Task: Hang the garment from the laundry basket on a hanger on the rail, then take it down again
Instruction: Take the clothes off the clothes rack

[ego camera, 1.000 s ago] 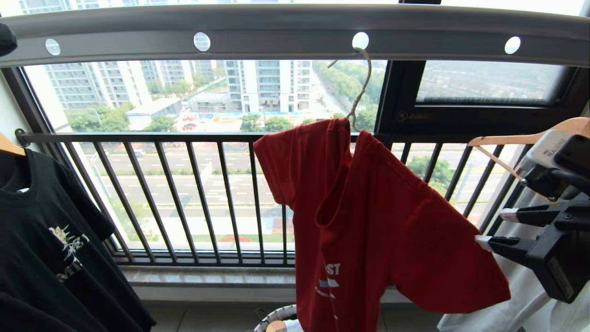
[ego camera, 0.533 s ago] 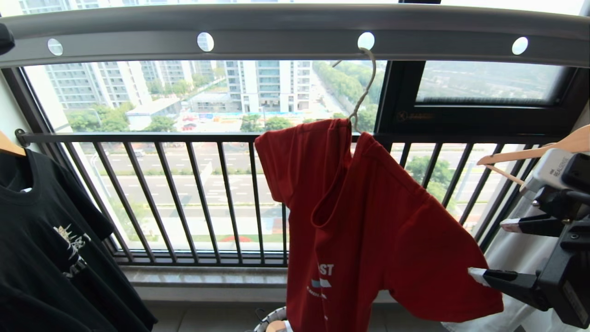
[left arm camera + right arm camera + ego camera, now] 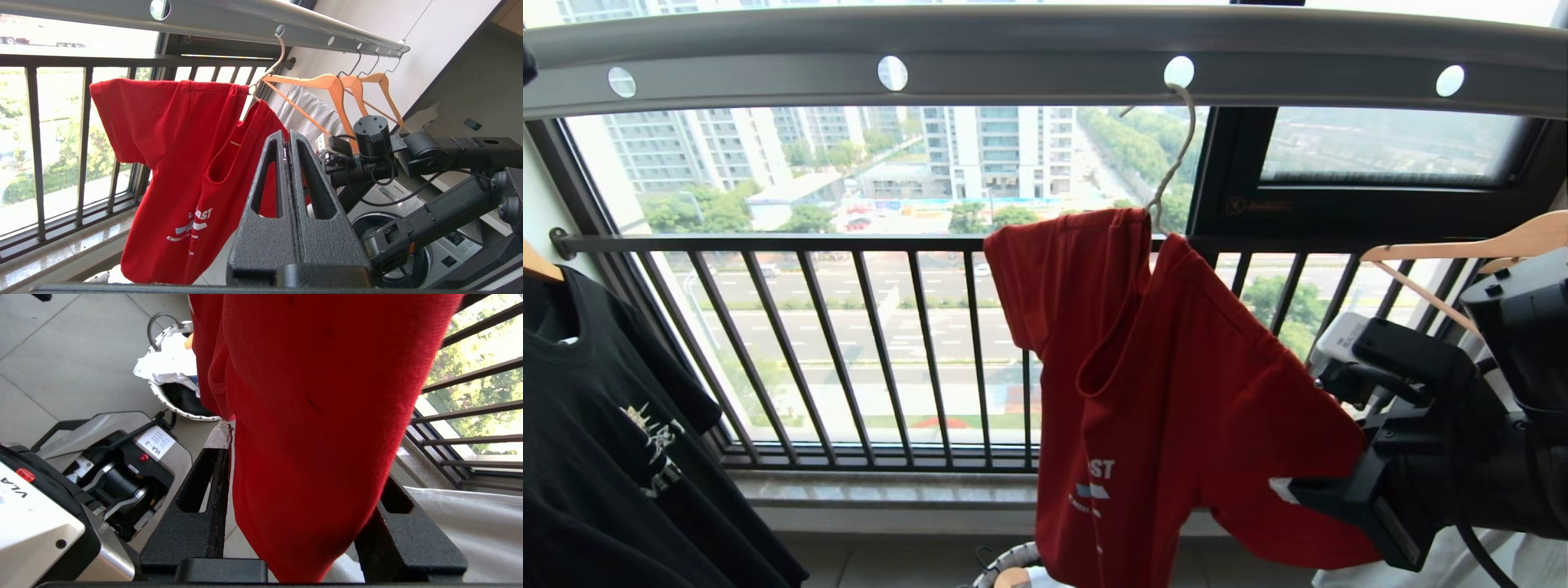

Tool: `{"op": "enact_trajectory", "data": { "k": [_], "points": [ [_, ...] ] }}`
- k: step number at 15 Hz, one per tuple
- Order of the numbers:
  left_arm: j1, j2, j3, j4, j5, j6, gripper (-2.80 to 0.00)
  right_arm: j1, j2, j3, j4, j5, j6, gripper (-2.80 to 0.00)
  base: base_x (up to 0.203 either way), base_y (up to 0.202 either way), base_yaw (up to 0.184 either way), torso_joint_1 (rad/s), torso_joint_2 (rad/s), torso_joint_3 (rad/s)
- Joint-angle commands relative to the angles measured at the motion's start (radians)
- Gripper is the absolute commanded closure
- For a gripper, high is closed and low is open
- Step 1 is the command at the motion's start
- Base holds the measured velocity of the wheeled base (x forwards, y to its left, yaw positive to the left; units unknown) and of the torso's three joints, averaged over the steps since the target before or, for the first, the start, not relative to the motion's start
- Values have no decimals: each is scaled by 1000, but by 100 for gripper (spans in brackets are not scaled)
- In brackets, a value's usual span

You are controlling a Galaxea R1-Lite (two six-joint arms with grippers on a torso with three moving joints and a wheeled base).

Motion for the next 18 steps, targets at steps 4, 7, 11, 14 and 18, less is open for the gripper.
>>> {"op": "enact_trajectory", "data": {
  "k": [4, 7, 11, 14, 18],
  "points": [
    [1, -3, -3, -1, -4, -3, 0, -11, -58, 17, 22, -13, -6, 0, 0, 0, 0, 0, 0, 0],
    [1, -6, -3, -1, -3, -3, 0, -21, -88, 22, 82, -30, -8, 0, 0, 0, 0, 0, 0, 0],
    [1, -10, -3, -1, -3, -3, 0, -21, -98, 69, 82, -46, -9, 0, 0, 0, 0, 0, 0, 0],
    [1, -10, -2, -1, -3, -3, 0, -22, -99, 135, 76, -46, -7, 0, 0, 0, 0, 0, 0, 0],
    [1, -10, -3, -1, -4, -3, 0, -22, -113, 160, 75, -46, -7, 0, 0, 0, 0, 0, 0, 0]
  ]
}}
